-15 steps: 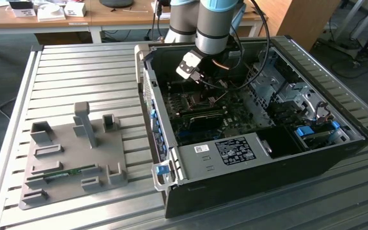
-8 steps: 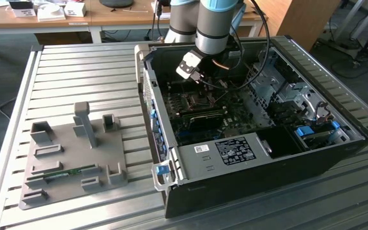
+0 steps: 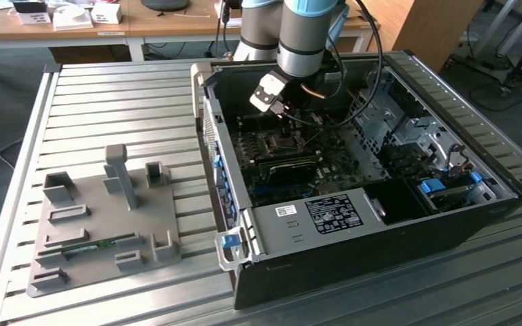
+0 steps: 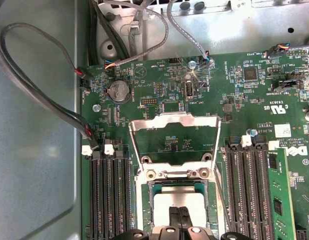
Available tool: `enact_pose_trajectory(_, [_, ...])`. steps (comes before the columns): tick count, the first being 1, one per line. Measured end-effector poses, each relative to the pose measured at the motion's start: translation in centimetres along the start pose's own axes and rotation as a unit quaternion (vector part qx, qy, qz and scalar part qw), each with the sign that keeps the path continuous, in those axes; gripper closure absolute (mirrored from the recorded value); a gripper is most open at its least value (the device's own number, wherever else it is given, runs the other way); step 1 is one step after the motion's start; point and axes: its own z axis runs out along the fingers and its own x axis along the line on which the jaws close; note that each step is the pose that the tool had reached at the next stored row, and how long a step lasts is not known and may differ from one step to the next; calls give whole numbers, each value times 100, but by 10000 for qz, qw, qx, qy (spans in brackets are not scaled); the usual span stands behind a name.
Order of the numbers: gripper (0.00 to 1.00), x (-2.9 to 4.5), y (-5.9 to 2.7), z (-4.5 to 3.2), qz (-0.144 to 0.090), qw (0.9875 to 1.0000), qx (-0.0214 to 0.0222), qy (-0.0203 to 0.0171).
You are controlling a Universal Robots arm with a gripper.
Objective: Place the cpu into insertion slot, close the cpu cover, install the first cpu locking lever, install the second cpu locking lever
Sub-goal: 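Place the cpu into insertion slot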
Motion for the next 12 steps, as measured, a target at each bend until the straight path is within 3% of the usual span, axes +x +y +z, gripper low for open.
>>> enact_pose_trajectory(12, [89,-3,-5,46,0,10000,0,-1])
